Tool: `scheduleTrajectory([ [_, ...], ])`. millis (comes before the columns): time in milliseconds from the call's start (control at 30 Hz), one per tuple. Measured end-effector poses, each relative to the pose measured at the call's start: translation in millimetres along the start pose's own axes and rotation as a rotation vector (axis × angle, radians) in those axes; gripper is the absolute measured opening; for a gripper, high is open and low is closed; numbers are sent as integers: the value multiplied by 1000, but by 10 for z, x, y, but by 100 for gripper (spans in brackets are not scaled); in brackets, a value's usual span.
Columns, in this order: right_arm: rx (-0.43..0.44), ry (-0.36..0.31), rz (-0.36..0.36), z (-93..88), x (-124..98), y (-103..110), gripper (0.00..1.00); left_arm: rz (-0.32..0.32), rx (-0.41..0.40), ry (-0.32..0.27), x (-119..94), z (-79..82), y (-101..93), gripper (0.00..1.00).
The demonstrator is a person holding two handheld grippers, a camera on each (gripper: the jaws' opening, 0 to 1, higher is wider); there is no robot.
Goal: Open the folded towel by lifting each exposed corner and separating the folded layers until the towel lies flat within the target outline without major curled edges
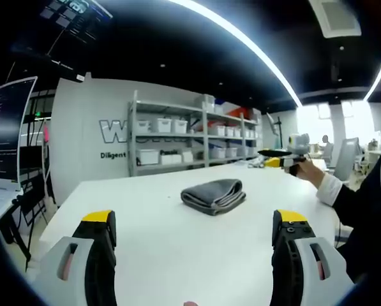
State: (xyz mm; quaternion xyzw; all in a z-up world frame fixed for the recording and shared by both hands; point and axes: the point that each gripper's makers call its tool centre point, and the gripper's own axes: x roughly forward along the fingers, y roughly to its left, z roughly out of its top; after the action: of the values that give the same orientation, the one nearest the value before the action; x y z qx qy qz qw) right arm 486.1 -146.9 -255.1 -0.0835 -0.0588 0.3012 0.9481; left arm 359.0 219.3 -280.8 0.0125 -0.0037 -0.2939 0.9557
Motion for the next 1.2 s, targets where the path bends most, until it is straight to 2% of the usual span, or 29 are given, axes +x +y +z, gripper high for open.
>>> scheduleTrajectory([
  [167,-15,14,13,-110,32,-32,99,0,9,-7,-29,41,-16,100],
  [333,44,-10,8,-168,35,-123,99,-10,6,-10,-46,54,-34,100],
  [433,66,0,-1,-250,54,-150,99,-9,12,-1,-57,45,-32,100],
  [567,105,8,-6,-338,101,-173,98,-6,3,-21,-83,87,-14,100],
  [833,110,42,-39,-459,117,-175,98,-10,0,-15,-83,62,-16,100],
  [967,168,42,-68,-524,106,-232,97,-4,1,-17,-101,72,7,100],
  [1067,248,4,-35,-506,120,-172,99,15,16,-29,-168,138,56,100],
  [1200,248,27,-37,-564,136,-142,98,32,19,-58,-264,223,126,100],
])
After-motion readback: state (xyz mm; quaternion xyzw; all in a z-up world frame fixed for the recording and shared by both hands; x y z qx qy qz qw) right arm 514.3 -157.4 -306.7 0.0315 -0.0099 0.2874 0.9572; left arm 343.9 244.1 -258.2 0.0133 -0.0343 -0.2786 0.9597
